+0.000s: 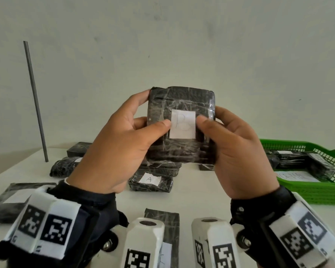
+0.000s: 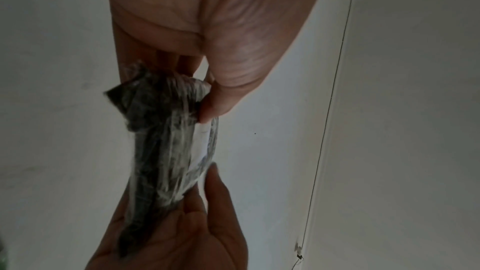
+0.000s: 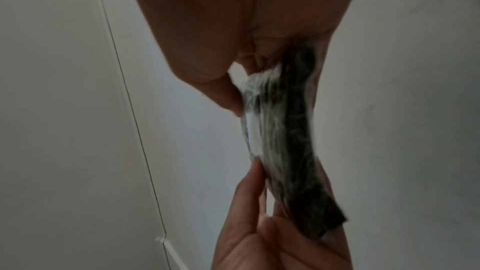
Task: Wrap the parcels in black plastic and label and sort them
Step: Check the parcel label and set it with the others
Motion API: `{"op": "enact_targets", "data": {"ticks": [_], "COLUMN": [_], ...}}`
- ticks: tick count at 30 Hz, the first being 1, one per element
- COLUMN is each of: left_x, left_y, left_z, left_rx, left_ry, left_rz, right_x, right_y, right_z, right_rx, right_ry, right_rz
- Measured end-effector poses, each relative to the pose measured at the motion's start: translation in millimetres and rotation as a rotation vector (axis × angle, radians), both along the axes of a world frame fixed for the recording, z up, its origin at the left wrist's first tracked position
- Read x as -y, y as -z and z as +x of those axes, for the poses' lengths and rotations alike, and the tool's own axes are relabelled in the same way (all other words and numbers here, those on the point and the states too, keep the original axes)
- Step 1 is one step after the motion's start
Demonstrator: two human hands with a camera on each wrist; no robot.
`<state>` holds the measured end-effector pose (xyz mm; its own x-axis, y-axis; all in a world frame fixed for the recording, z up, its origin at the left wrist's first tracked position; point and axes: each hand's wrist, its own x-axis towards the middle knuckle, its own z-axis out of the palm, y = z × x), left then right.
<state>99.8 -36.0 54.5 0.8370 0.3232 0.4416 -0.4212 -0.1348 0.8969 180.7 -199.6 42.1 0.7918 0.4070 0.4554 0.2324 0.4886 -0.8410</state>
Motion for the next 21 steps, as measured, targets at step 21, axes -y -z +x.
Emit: {"op": "enact_targets", "data": {"ticks": [21], "left_x": [12], "left_y": [-4], "left_z": [-2], "left_rx": [0.045], "left_ry": [0.098], "left_rz": [0.084], "right_x": [9], "right_y": [-10], "right_z": [-11], "right_rx": [-0.046], "right_ry": [0.071], "right_rz": [0.054]}}
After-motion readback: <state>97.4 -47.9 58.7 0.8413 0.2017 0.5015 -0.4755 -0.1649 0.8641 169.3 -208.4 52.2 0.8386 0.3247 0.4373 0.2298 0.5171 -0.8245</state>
